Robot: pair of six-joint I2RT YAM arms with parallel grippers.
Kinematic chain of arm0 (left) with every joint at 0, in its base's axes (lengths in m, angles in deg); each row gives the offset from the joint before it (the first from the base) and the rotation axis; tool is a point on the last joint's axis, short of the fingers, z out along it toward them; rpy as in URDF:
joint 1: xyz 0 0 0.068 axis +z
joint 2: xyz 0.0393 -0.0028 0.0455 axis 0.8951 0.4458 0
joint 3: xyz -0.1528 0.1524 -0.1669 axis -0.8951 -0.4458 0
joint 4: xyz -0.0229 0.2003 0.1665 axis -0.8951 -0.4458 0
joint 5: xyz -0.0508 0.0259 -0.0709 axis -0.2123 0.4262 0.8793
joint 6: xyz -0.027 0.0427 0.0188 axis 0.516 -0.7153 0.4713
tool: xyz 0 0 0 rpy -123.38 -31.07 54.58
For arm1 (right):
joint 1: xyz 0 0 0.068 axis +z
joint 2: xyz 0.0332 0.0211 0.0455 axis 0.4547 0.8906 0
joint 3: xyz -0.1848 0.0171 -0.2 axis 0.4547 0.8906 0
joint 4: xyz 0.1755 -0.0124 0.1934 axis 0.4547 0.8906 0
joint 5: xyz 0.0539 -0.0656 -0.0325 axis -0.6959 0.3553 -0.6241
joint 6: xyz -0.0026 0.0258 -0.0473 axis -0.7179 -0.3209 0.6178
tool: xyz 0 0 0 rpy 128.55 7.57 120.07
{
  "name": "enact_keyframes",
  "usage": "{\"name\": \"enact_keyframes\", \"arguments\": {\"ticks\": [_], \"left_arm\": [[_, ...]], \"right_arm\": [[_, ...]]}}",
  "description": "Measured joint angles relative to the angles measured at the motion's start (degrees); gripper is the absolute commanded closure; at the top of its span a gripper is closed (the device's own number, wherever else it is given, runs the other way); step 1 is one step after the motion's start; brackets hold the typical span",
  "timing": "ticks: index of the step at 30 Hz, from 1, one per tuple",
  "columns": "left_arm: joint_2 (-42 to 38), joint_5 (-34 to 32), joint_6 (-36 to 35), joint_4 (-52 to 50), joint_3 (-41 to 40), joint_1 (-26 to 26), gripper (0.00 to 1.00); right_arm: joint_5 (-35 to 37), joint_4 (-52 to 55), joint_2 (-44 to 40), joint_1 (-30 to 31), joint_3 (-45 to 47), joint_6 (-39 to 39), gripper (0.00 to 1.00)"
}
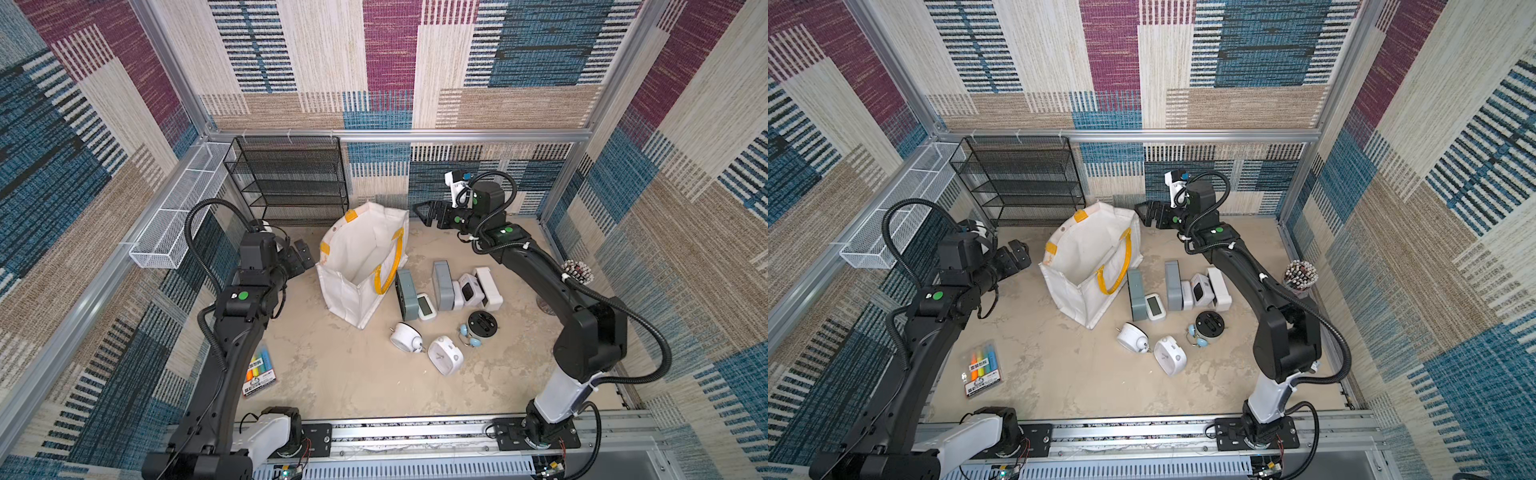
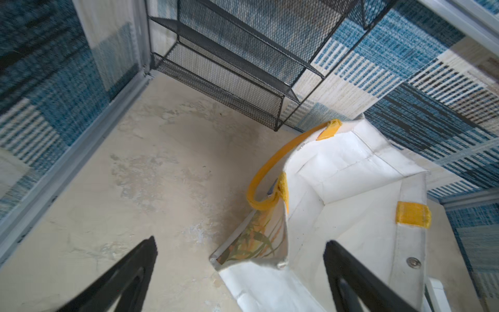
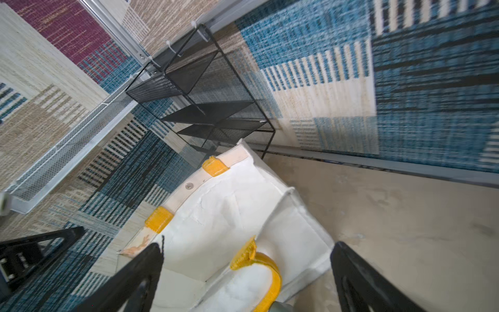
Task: Take the alarm clock out of the canvas bag
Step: Reset both arms
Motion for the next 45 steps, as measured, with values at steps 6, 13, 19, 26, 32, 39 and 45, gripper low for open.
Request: {"name": "enact_keyframes", "arguments": {"ticks": [6,13,19,26,32,39,45], "left_arm": [[-6.4,-10.2,-0.8,-0.2,-8.7,0.5,0.00],[-6.8,-20.1,-1.2,1.3,-22.3,0.7,0.00],[-3.3,-22.3,-4.4,10.6,-30.4,0.8,0.00],[5.2,-18.5,-8.8,26.6,-34.8,0.8,0.00],[11.6,-14.3,-15.0,42.0,-38.5,0.8,0.00],[18.6,-11.1,-20.3,56.9,-41.0,1.0,0.00],[25.8,-7.0,-22.3,69.5,-43.3,1.4,0.00]], "right_arm": [[13.3,-6.8,-17.0,-1.8,21.5,9.6,0.00],[29.7,-28.0,-30.3,-7.7,55.5,21.3,0.00],[35.6,-46.8,-27.3,-10.0,71.8,22.6,0.00],[36.3,-66.3,-19.6,-12.5,78.1,23.7,0.00],[33.7,-76.0,-13.1,-14.9,78.2,23.8,0.00],[31.3,-79.7,-11.3,-16.2,78.3,22.9,0.00],[28.8,-77.9,-10.3,-18.3,75.1,21.4,0.00]]}}
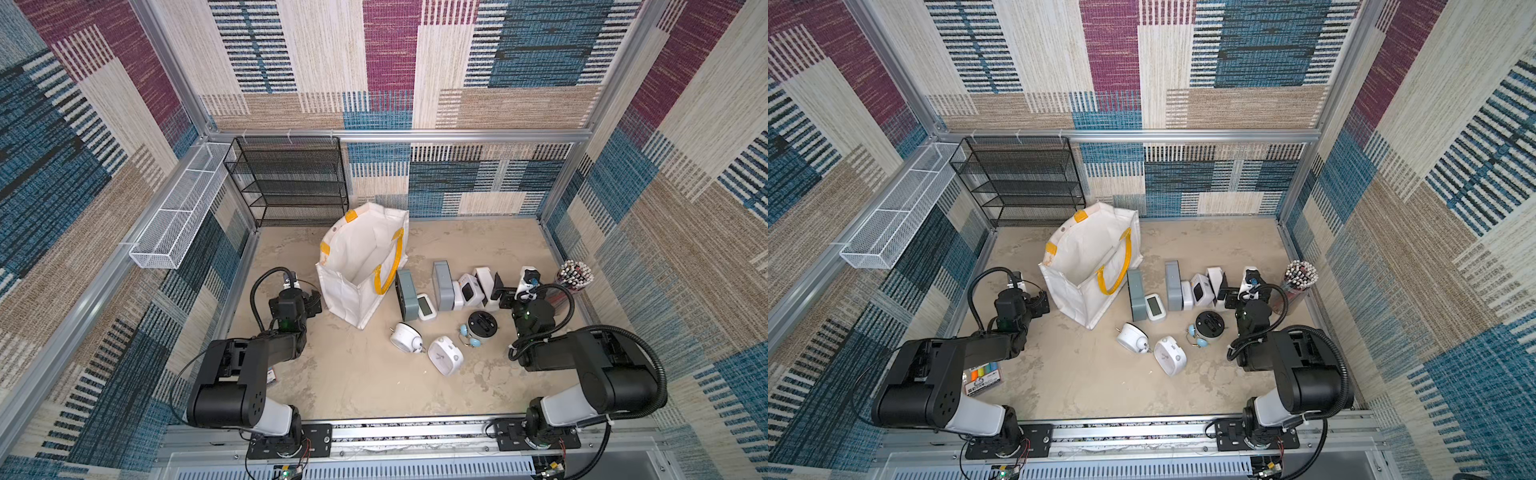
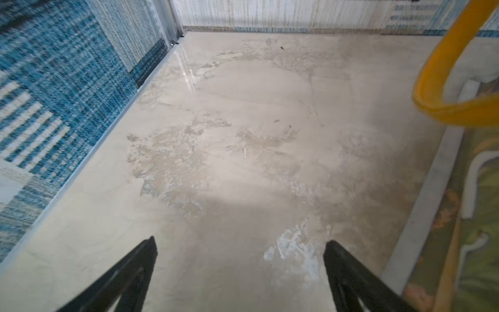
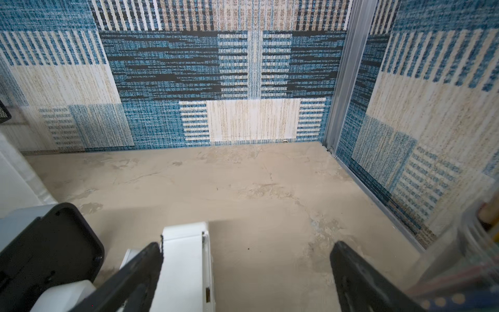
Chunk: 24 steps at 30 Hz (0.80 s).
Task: Take the alarm clock out of the canvas bag
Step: Reset both arms
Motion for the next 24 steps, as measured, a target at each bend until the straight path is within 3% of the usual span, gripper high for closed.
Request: {"name": "enact_keyframes", "arguments": {"ticks": [12,24], "left_arm": [[0.6,4.5,-0.5,3.2,0.9,1.6,0.00],[0.6,4.7,-0.5,3.4,0.9,1.6,0.01]], "right_arm": [[-1.4,1.2,0.2,-0.1,-0.1,-0.8,0.00],[-1.4,1.9,0.3,-0.2,-0.6,-1.2,0.00]]}}
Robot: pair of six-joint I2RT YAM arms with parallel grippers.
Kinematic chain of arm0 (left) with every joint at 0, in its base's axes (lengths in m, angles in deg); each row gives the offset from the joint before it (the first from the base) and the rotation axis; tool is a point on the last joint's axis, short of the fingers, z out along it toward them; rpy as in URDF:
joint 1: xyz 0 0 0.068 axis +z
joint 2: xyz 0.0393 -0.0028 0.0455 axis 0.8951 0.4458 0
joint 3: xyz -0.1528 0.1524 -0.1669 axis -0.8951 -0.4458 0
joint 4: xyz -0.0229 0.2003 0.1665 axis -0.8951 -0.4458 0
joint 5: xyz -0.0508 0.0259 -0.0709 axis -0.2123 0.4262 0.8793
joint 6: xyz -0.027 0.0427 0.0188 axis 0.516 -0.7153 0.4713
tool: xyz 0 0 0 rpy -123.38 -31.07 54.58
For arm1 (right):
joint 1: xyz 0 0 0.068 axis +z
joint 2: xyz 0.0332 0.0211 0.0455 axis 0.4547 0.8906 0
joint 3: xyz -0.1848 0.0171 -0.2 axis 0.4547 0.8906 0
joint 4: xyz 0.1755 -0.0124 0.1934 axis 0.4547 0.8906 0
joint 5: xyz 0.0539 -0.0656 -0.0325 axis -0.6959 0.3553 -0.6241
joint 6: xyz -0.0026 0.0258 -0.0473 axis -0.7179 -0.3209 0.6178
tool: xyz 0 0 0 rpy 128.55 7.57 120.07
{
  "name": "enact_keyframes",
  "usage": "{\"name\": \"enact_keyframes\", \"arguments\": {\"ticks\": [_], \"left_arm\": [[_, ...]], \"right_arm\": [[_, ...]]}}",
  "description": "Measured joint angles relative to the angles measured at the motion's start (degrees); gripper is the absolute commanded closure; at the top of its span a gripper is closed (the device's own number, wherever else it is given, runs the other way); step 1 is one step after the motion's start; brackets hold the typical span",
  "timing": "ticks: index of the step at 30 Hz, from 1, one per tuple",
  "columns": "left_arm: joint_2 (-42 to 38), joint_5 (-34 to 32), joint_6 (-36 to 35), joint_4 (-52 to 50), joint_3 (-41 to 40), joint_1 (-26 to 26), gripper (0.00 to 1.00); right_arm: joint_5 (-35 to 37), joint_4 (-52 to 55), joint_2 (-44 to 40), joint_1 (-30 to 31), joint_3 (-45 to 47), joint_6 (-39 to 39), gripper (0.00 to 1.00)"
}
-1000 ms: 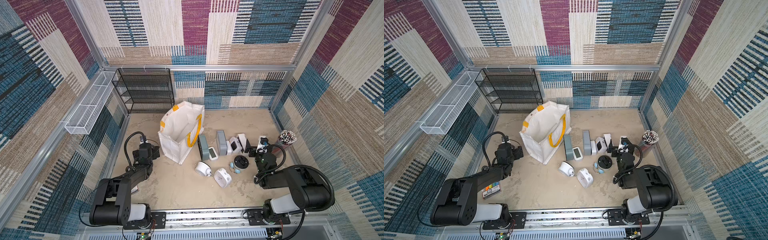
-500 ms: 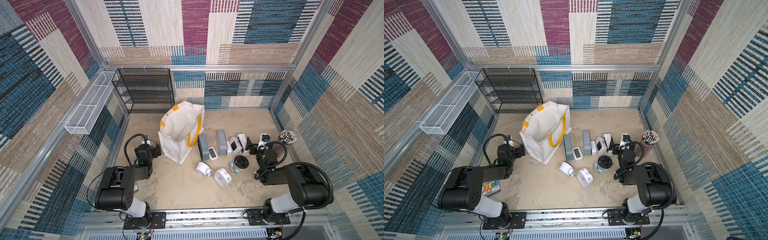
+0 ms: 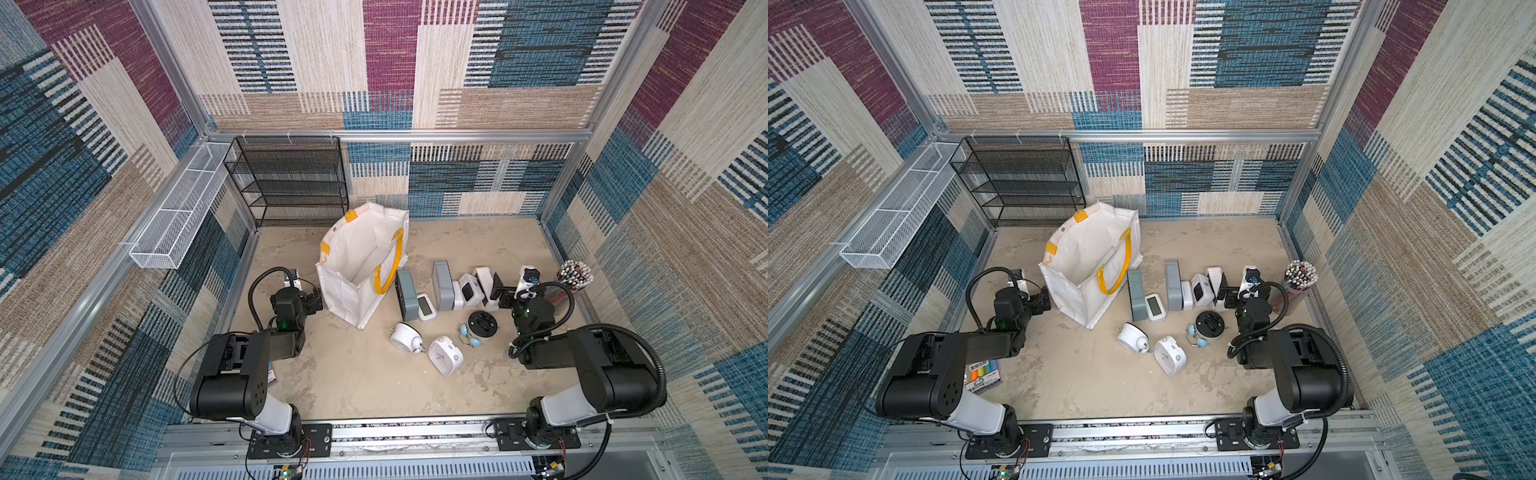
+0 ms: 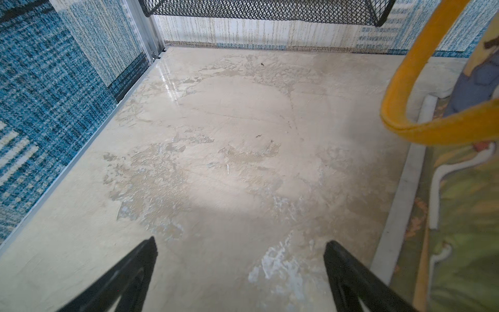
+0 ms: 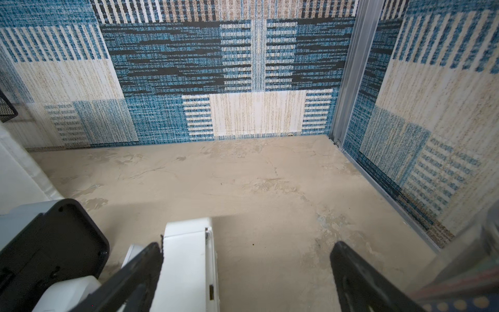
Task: Take the alarm clock out of the canvas bag
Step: Reset both arms
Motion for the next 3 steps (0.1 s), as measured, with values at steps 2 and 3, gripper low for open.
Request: {"name": "enact_keyframes", "arguments": {"ticks": [2,3], "left_arm": [[0.0,0.0,0.0,0.0,0.0,0.0,0.00],[0.0,0.0,0.0,0.0,0.0,0.0,0.01]], "right_arm": [[0.0,0.0,0.0,0.0,0.0,-0.1,0.00],[0.0,0.0,0.0,0.0,0.1,-0.1,0.00]]}}
